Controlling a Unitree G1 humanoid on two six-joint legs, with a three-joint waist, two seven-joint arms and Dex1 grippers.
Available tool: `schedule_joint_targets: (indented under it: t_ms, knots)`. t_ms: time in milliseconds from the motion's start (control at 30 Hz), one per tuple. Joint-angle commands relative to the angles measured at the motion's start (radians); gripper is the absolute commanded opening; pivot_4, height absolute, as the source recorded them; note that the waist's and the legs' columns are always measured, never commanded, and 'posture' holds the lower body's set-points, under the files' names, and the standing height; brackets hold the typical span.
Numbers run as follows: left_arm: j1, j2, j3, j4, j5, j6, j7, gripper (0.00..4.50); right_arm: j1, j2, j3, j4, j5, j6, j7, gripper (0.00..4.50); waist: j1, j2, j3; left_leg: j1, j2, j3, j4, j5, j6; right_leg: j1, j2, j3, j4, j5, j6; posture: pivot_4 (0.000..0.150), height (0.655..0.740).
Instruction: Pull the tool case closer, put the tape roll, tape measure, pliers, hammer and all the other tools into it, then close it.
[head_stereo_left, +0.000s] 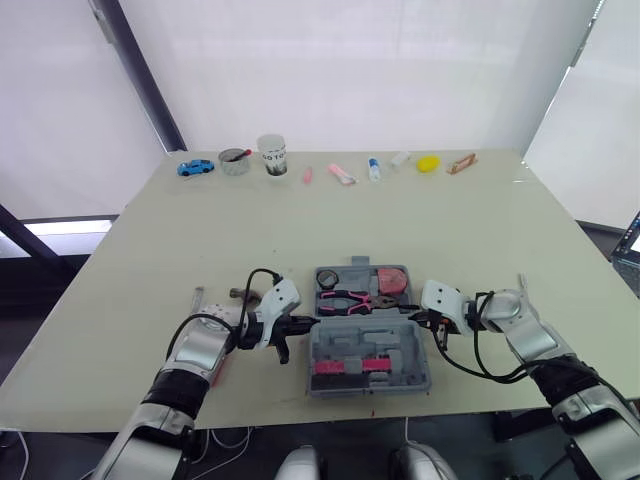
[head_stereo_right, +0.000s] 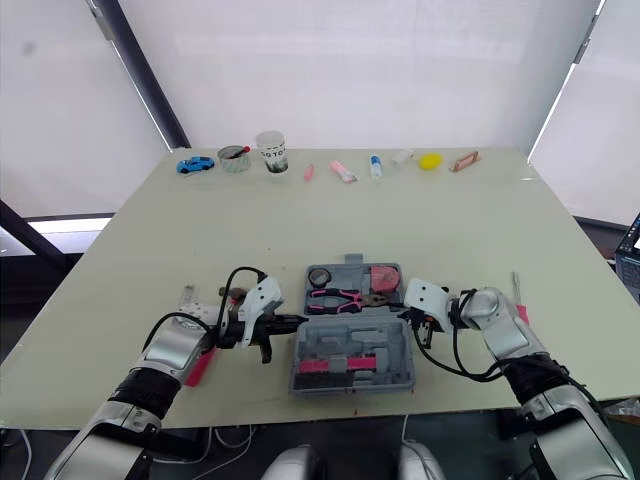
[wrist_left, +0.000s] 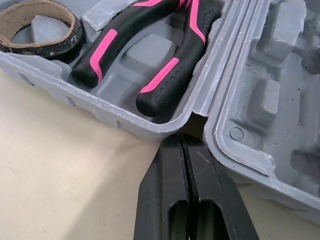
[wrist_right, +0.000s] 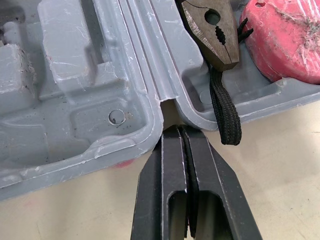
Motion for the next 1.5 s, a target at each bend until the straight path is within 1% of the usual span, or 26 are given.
schedule_joint_targets:
  t_ms: [33, 200, 333, 467, 500, 567, 733, 867, 1000, 1033, 1100, 1200, 1333, 1367, 1500]
  knots:
    - [0.014, -0.014, -0.017, -0.005, 0.021, 0.011, 0.025, 0.00, 0.018, 0.016, 0.024, -0.013, 0.002, 0.001, 0.014, 0.03, 0.000, 0.000, 0.000, 0.000, 0.000, 0.000, 0.000, 0.000, 0.000, 0.000, 0.000, 0.000, 0.000, 0.000, 0.000, 0.150, 0.7400]
    - [0.020, -0.022, -0.018, -0.009, 0.027, 0.008, 0.036, 0.00, 0.019, 0.008, 0.018, -0.012, -0.001, 0.004, 0.009, 0.03, 0.000, 0.000, 0.000, 0.000, 0.000, 0.000, 0.000, 0.000, 0.000, 0.000, 0.000, 0.000, 0.000, 0.000, 0.000, 0.150, 0.7400]
    - [0.059, -0.010, 0.024, -0.047, 0.010, 0.006, 0.070, 0.00, 0.031, -0.012, -0.025, -0.024, 0.015, 0.016, -0.014, 0.03, 0.000, 0.000, 0.000, 0.000, 0.000, 0.000, 0.000, 0.000, 0.000, 0.000, 0.000, 0.000, 0.000, 0.000, 0.000, 0.150, 0.7400]
    - [0.153, -0.014, 0.128, -0.155, -0.087, -0.016, 0.096, 0.00, 0.068, -0.040, -0.120, -0.069, 0.077, 0.052, -0.051, 0.03, 0.000, 0.000, 0.000, -0.003, 0.000, 0.000, -0.001, 0.000, 0.000, -0.002, -0.001, 0.001, 0.000, 0.000, 0.000, 0.150, 0.7400]
    - [0.180, -0.014, 0.153, -0.186, -0.108, -0.022, 0.102, 0.00, 0.086, -0.048, -0.148, -0.086, 0.096, 0.060, -0.065, 0.03, 0.001, 0.000, 0.001, -0.005, 0.001, -0.001, -0.001, 0.000, 0.000, -0.005, -0.001, 0.002, 0.000, 0.002, 0.003, 0.150, 0.7400]
    - [0.231, -0.016, 0.199, -0.243, -0.147, -0.028, 0.120, 0.00, 0.127, -0.060, -0.205, -0.117, 0.148, 0.068, -0.074, 0.03, 0.002, 0.000, 0.002, -0.007, 0.001, -0.002, -0.001, 0.000, 0.000, -0.007, -0.002, 0.001, -0.001, 0.002, 0.003, 0.150, 0.7400]
    - [0.313, -0.019, 0.268, -0.336, -0.207, -0.027, 0.140, 0.00, 0.196, -0.063, -0.293, -0.152, 0.223, 0.056, -0.098, 0.03, 0.003, 0.001, 0.002, -0.013, 0.000, -0.003, -0.002, 0.000, 0.000, -0.010, -0.004, -0.001, -0.004, 0.002, 0.004, 0.150, 0.7400]
    - [0.475, -0.031, 0.469, -0.500, -0.373, -0.003, 0.191, 0.00, 0.359, -0.058, -0.446, -0.236, 0.409, 0.000, -0.035, 0.03, 0.003, 0.000, 0.002, -0.014, 0.001, -0.003, -0.002, -0.001, 0.000, -0.010, -0.004, -0.002, -0.005, 0.002, 0.004, 0.150, 0.7400]
    - [0.611, -0.032, 0.579, -0.594, -0.455, 0.041, 0.224, 0.00, 0.459, -0.062, -0.515, -0.293, 0.482, -0.014, -0.023, 0.03, 0.001, 0.002, 0.004, -0.014, 0.003, -0.004, -0.003, -0.001, 0.000, -0.011, -0.004, -0.001, -0.006, 0.001, 0.004, 0.150, 0.7400]
    - [0.668, -0.038, 0.625, -0.610, -0.479, 0.045, 0.231, 0.25, 0.500, -0.063, -0.541, -0.314, 0.502, -0.012, -0.026, 0.26, 0.000, 0.002, 0.004, -0.014, 0.003, -0.003, -0.003, -0.001, 0.000, -0.011, -0.004, -0.001, -0.006, 0.001, 0.004, 0.150, 0.7400]
    - [0.751, -0.047, 0.690, -0.627, -0.516, 0.048, 0.239, 0.90, 0.560, -0.067, -0.578, -0.343, 0.529, -0.013, -0.030, 0.94, 0.000, 0.002, 0.004, -0.013, 0.003, -0.002, -0.002, -0.001, 0.000, -0.011, -0.005, 0.000, -0.006, -0.001, 0.001, 0.150, 0.7400]
    - [0.781, -0.046, 0.706, -0.638, -0.537, 0.052, 0.249, 2.09, 0.582, -0.070, -0.588, -0.359, 0.541, -0.010, -0.035, 2.25, 0.003, 0.001, 0.005, -0.011, 0.003, -0.002, -0.002, -0.001, 0.000, -0.010, -0.005, 0.001, -0.005, -0.003, 0.004, 0.150, 0.7400]
    - [0.966, -0.090, 0.870, -0.551, -0.573, 0.001, 0.228, 3.85, 0.758, -0.095, -0.747, -0.281, 0.571, -0.088, -0.025, 4.00, 0.004, 0.000, 0.004, -0.011, 0.002, -0.002, -0.001, -0.001, 0.000, -0.010, -0.005, 0.000, -0.005, -0.004, 0.004, 0.150, 0.7400]
    - [0.989, -0.092, 0.885, -0.532, -0.572, -0.013, 0.218, 4.44, 0.778, -0.103, -0.764, -0.254, 0.565, -0.111, -0.022, 4.50, 0.004, 0.000, 0.004, -0.012, 0.001, -0.001, -0.003, -0.002, 0.001, -0.010, -0.005, 0.000, -0.007, -0.005, 0.006, 0.150, 0.7400]
    - [1.054, -0.098, 0.930, -0.452, -0.572, -0.043, 0.185, 4.44, 0.828, -0.147, -0.832, -0.115, 0.553, -0.186, 0.002, 4.50, 0.003, 0.000, 0.004, -0.014, 0.000, 0.001, -0.002, -0.004, 0.004, -0.011, -0.005, 0.001, -0.010, -0.006, 0.006, 0.150, 0.7400]
